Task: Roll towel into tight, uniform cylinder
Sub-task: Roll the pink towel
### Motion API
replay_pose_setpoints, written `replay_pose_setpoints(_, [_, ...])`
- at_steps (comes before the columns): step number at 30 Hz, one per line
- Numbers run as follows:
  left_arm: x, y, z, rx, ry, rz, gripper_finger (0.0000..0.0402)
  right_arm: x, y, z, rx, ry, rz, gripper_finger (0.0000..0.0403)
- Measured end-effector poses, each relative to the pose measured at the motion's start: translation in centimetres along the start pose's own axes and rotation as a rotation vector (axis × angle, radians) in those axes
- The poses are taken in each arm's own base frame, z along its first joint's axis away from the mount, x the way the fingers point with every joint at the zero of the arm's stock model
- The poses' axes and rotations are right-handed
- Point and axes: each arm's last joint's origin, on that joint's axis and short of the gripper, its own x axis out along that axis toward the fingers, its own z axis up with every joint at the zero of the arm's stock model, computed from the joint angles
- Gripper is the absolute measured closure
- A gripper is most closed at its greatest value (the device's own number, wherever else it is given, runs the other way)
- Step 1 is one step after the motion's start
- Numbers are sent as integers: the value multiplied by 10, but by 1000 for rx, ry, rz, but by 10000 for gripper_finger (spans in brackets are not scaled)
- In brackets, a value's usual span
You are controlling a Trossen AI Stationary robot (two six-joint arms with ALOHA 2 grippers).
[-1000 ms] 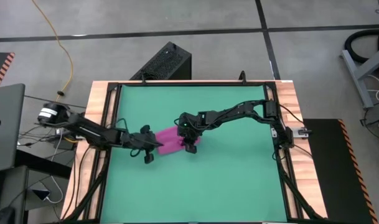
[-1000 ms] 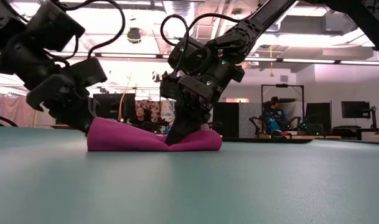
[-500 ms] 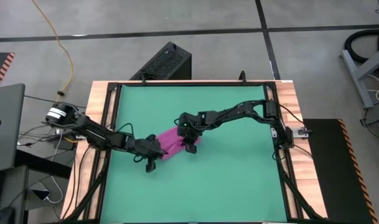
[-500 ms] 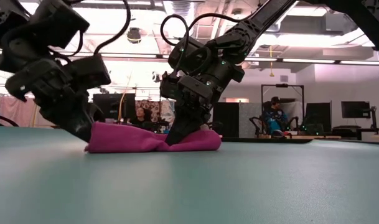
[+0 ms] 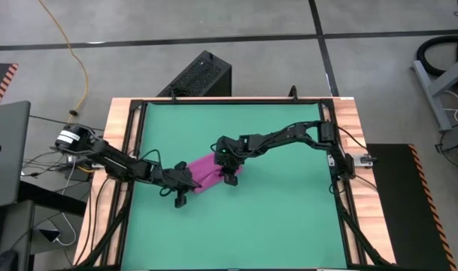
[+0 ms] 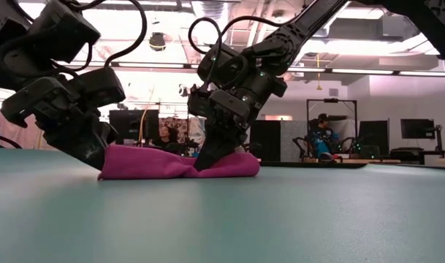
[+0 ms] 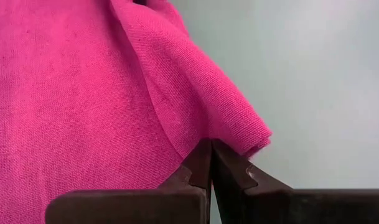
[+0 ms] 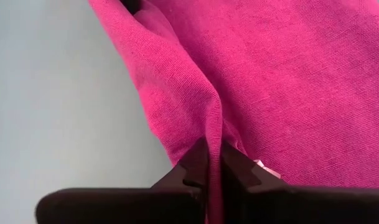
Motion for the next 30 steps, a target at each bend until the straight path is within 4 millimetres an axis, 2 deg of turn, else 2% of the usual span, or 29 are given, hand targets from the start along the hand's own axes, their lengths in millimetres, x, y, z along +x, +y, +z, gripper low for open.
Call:
replay_pose_setpoints(3, [0, 1, -2, 4, 17, 7, 401, -2, 1, 1, -4, -4, -2, 344])
replay_pose_setpoints(12, [0, 2, -5, 8, 45, 20, 401, -27, 3, 14, -41, -68, -48, 339])
replay_pose_setpoints(25, [0, 2, -5, 27, 46, 17, 401, -32, 0, 19, -135, -109, -65, 338])
replay_pose_setpoints(30, [0, 2, -5, 28, 47, 17, 401, -36, -3, 21, -165, -122, -83, 317])
